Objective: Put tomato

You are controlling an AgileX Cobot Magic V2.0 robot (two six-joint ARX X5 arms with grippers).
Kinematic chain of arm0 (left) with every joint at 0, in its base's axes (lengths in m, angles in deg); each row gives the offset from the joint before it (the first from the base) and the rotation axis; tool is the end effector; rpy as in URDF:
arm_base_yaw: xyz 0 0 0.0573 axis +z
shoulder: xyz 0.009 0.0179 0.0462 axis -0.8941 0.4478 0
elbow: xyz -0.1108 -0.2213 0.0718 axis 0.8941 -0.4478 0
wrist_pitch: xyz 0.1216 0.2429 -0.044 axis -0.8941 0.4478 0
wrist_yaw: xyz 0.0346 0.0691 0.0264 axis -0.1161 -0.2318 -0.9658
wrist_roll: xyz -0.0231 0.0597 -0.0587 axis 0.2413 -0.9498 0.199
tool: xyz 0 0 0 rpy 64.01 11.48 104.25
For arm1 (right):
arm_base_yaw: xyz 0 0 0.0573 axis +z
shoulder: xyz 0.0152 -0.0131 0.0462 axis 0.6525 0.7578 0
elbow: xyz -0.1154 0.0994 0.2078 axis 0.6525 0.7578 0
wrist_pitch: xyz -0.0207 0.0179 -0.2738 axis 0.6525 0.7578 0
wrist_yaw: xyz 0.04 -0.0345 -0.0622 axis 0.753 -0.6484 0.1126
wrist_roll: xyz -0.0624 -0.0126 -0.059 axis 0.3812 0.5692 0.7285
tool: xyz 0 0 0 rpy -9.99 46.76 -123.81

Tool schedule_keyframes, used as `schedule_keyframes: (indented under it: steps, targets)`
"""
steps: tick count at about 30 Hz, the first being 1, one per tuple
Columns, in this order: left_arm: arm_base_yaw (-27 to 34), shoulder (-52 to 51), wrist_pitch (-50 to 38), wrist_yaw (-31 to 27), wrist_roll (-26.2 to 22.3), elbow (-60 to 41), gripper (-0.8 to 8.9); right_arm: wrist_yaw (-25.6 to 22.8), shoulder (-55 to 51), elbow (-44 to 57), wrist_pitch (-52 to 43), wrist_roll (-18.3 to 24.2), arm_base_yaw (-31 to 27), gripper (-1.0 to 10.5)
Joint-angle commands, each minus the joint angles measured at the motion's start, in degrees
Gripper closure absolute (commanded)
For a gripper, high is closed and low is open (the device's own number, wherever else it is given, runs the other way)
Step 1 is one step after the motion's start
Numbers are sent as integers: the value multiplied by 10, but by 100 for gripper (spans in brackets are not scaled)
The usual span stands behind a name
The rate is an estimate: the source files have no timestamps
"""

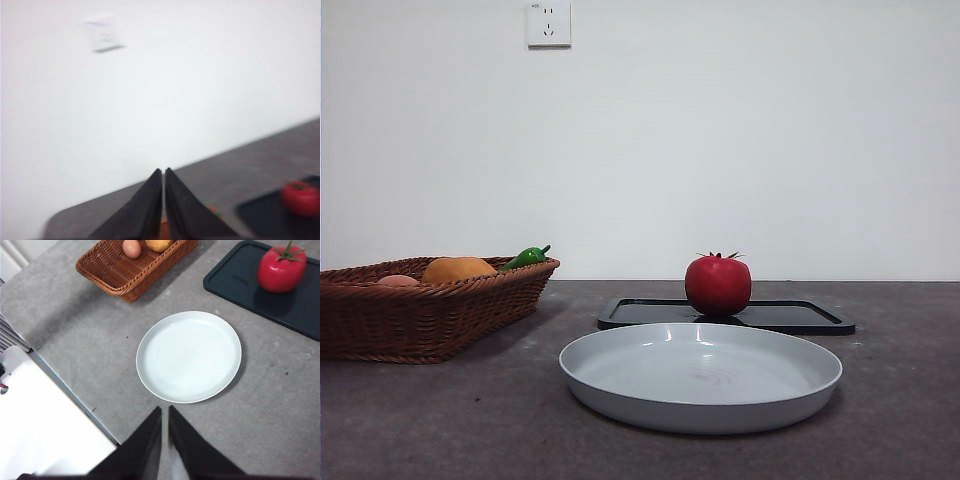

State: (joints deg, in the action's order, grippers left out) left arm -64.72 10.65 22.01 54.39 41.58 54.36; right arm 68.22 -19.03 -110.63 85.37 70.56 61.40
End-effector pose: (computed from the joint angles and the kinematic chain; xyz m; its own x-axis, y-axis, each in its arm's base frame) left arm 0.1548 -0.0222 0.3919 0.9555 -0.2729 0.1125 0.2392 0.9392 0.2462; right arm 0.1205 0.0794 0.3189 0.5035 0.6479 -0.5716 -0.6295 0.7282 0.2710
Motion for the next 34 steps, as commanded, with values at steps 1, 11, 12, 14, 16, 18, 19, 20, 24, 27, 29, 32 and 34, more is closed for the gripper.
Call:
schedule_keyframes:
  steps: [1,11,12,14,16,18,19,20,24,27,29,32,34]
  targets:
    - [6,-26,-64,-35,-8,-66,804,2,3,-5,-6,6,3,933]
    - [10,-121,-180,-57,1,-289,805,2,3,-5,-6,6,3,933]
    - [10,-129,-181,-57,1,-305,805,2,3,-5,-6,6,3,933]
    - [10,-146,-180,-57,3,-337,805,1,3,-5,-6,6,3,933]
    - [10,-164,-179,-57,7,-366,805,2,3,-5,-6,6,3,933]
    - [10,-182,-175,-63,12,-389,805,1,3,-5,-6,6,3,933]
    - [10,-188,-174,-70,12,-398,805,2,3,-5,-6,6,3,933]
    - [10,-194,-174,-80,15,-407,805,2,3,-5,-6,6,3,933]
    - [10,-217,-154,-116,17,-430,805,1,3,-5,-6,6,3,933]
    - [10,-232,-143,-139,18,-445,805,2,3,-5,-6,6,3,933]
    - [10,-243,-139,-144,18,-456,805,2,3,-5,-6,6,3,933]
    - [10,-263,-121,-145,18,-467,804,1,3,-5,-6,7,3,933]
    - [10,-267,-116,-145,18,-472,805,2,3,-5,-6,6,3,933]
